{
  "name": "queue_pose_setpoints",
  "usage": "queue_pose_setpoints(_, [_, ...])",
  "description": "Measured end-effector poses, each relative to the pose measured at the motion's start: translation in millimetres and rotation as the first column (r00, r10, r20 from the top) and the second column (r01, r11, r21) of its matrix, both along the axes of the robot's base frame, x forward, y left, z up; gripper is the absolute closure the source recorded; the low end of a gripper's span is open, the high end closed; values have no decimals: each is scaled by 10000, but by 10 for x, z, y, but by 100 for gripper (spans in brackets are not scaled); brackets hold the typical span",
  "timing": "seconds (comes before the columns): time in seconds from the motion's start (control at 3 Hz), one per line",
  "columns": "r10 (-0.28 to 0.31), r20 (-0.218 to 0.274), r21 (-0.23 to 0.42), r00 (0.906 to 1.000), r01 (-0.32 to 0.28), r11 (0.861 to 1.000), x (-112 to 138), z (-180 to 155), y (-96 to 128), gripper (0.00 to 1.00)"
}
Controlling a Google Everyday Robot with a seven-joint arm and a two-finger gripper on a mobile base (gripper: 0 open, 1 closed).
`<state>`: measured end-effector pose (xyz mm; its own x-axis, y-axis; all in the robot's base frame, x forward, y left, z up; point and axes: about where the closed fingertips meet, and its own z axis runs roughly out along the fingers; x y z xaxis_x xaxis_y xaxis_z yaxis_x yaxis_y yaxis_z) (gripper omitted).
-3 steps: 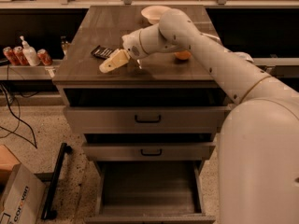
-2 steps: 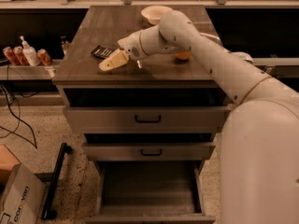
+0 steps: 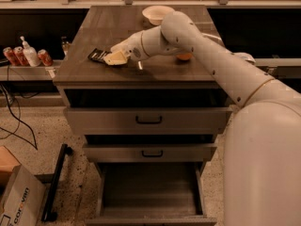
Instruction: Place rxbar chocolate into bottom drawer
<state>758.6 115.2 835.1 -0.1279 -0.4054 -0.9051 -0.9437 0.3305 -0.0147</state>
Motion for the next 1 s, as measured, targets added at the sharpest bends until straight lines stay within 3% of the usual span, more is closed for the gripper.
queue_pose_setpoints(0.33, [287, 407, 226, 9988, -296, 9993, -63, 193, 72, 95])
queue_pose_setpoints(0.67, [709, 808, 427, 9942, -745, 9963, -222, 422, 140, 100])
queue_pose_setpoints(1.0, [1205, 992, 469, 9877, -1256, 9910, -656, 636, 53, 100])
